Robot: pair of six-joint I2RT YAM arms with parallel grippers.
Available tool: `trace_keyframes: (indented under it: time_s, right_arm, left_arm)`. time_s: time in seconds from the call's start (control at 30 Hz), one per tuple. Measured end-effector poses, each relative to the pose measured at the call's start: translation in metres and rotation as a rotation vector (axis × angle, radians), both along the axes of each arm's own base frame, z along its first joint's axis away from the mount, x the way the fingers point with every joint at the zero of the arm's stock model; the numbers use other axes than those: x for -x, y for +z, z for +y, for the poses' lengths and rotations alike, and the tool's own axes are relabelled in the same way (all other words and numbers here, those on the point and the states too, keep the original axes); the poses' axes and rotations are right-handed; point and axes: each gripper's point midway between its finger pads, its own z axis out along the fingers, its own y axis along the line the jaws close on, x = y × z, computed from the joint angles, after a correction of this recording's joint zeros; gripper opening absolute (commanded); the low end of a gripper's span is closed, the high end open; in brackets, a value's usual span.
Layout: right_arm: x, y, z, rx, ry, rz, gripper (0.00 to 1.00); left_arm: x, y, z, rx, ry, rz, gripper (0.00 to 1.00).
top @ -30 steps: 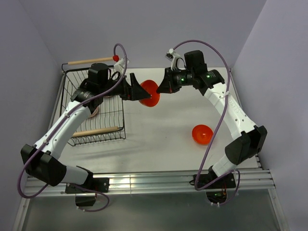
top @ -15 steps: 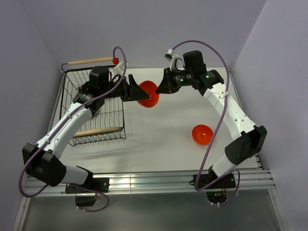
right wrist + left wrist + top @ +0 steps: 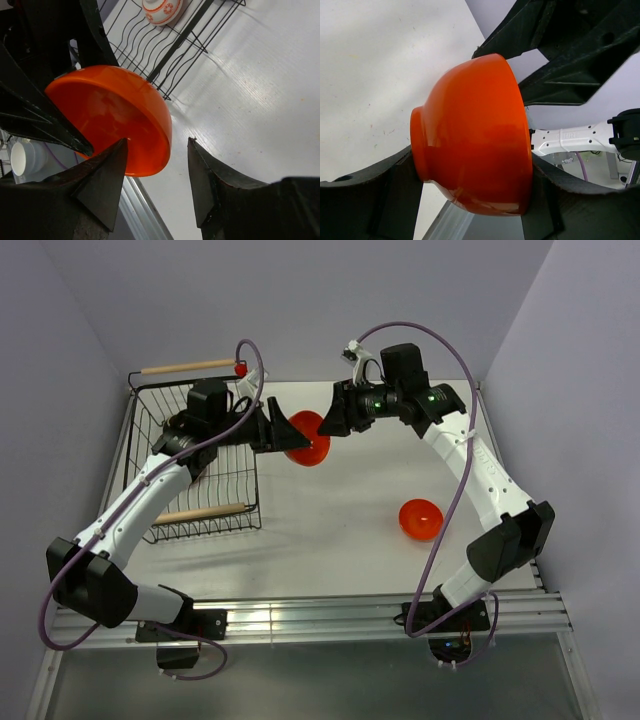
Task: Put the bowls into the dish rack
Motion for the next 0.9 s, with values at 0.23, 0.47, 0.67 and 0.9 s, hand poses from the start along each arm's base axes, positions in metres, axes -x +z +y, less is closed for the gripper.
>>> trace_keyframes:
  time_s: [0.23,0.47,0.67,0.9]
  right_arm:
    - [-0.001,0.005,0.001,-0.005,0.002,-0.015,0.72]
    - [-0.006,0.006,-0.005,-0.007,-0.018,-0.012,0.9]
    - [-0.018,0.006,-0.021,-0.006,-0.073,-0.009,0.92]
    - [-0.024,0.006,-0.03,0.001,-0.105,-0.017,0.92]
  left_arm:
    - [-0.007,-0.006,0.014,-0.026,0.049,0.021,0.0]
    - [-0.038,-0.018,0.073,-0.109,0.229,0.053,0.0]
    - [-0.06,-0.008,0.139,-0.2,0.384,0.019,0.0]
    - [-0.073,-0.001,0.246,-0.44,0.634,-0.049,0.0]
